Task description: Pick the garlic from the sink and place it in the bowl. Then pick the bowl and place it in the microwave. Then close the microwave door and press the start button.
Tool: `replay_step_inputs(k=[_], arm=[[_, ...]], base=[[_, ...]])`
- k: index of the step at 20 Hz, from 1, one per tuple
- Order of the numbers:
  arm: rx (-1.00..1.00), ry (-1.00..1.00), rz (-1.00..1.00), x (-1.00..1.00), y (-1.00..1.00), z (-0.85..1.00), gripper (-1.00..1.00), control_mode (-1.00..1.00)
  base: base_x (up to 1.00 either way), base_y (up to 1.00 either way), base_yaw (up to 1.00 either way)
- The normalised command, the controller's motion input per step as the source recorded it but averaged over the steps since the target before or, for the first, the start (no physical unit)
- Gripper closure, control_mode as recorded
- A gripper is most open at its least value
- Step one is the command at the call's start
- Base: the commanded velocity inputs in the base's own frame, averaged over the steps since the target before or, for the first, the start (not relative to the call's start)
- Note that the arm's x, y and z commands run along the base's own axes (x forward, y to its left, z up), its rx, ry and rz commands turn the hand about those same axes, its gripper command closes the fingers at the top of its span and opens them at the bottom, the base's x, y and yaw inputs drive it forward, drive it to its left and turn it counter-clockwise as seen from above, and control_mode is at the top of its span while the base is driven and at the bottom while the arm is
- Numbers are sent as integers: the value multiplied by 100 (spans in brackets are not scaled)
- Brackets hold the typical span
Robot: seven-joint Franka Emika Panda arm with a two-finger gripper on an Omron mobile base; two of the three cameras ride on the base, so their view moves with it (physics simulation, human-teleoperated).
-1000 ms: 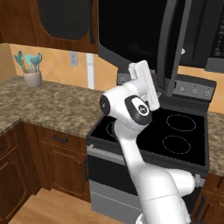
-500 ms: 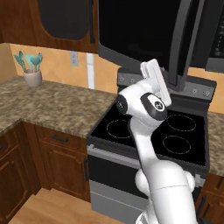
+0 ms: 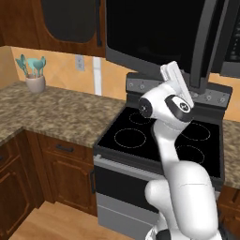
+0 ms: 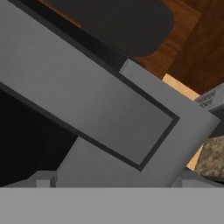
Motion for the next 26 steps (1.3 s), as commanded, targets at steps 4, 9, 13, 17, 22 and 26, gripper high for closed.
replay_step_inputs(k=[4,9,13,17,22,26], arm=[[0,35,-32,53,10,100,-100,-100],[-1,30,-9,41,-3,96,-100,-100],[-2,33,-16,0,15,100,-100,-100],[-1,36,-28,0,31,98,-100,-100],[-10,34,-25,36,18,79,-100,-100],[-3,3,-8,97,0,-1,-100,-100]], base=[[0,0,0],[0,0,0],[0,0,0],[0,0,0],[0,0,0],[0,0,0]])
